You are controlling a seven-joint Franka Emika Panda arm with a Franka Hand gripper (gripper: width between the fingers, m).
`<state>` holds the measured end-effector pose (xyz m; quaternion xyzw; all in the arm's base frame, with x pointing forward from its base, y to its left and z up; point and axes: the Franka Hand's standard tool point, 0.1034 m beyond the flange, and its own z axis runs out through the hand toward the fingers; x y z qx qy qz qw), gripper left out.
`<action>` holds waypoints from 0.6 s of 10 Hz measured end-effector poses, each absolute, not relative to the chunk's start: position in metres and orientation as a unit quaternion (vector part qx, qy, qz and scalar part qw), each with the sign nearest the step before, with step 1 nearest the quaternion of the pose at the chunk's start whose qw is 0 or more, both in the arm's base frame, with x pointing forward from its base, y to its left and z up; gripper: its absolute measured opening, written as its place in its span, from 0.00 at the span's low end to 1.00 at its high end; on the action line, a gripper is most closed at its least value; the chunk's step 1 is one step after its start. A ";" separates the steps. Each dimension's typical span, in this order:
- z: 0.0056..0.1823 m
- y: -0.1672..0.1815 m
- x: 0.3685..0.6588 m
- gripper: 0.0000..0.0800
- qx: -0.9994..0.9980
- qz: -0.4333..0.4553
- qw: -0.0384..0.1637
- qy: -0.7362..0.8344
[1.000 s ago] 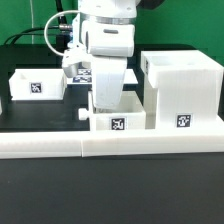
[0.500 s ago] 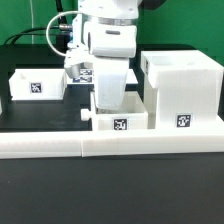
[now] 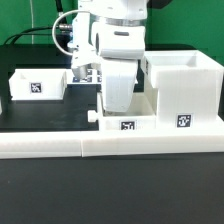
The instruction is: Assemble drawer
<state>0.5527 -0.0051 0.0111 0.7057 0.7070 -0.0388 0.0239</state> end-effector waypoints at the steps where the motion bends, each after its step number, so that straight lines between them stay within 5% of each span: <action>1: 0.011 -0.006 0.553 0.05 0.706 -0.039 0.024 0.707; 6: 0.008 -0.001 0.550 0.05 0.705 -0.033 0.026 0.708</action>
Offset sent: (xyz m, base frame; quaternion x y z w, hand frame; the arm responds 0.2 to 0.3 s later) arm -0.0017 0.0132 -0.0024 -0.0750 -0.0020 -0.0162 0.9971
